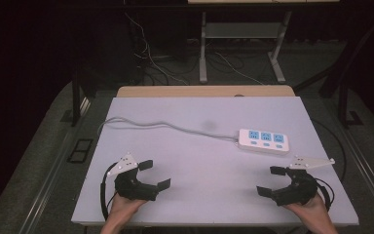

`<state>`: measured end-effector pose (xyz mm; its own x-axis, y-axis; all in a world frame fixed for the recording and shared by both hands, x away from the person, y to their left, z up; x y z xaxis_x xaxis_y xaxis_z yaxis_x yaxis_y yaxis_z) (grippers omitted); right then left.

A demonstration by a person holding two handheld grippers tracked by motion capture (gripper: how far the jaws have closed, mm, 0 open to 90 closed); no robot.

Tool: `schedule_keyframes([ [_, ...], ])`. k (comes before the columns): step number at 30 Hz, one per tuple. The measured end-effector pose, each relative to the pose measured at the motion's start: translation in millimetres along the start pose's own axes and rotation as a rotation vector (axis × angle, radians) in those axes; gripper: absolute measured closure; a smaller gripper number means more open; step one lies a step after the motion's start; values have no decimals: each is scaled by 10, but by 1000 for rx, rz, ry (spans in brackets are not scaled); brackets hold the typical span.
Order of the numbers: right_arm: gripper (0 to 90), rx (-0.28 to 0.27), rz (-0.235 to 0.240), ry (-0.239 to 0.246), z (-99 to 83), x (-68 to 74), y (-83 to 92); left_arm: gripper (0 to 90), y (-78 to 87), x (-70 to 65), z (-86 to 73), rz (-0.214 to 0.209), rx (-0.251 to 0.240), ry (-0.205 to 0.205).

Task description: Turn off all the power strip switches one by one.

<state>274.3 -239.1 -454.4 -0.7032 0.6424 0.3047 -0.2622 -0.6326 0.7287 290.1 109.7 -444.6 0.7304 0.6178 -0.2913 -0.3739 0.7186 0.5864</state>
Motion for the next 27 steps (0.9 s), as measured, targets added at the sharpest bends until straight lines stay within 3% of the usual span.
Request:
schedule_keyframes([
  [12, 4, 37, -11, 7, 48, -24, 51, 0, -4, -16, -9, -6, 7, -6],
  [27, 4, 66, -6, 34, 250, -90, 147, 0, -12, -6, -16, -1, 13, -6],
])
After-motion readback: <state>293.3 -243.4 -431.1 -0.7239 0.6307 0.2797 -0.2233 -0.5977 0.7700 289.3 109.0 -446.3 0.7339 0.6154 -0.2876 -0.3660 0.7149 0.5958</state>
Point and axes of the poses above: each handheld gripper's, and its own axes: y roughly backward along the jaws, z roughly out of its top, x roughly to its left, the point moved 8 cm from there along -y, roughly forward along the jaws, and after that the axes turned 15 degrees about x, right-handed, at the moved point
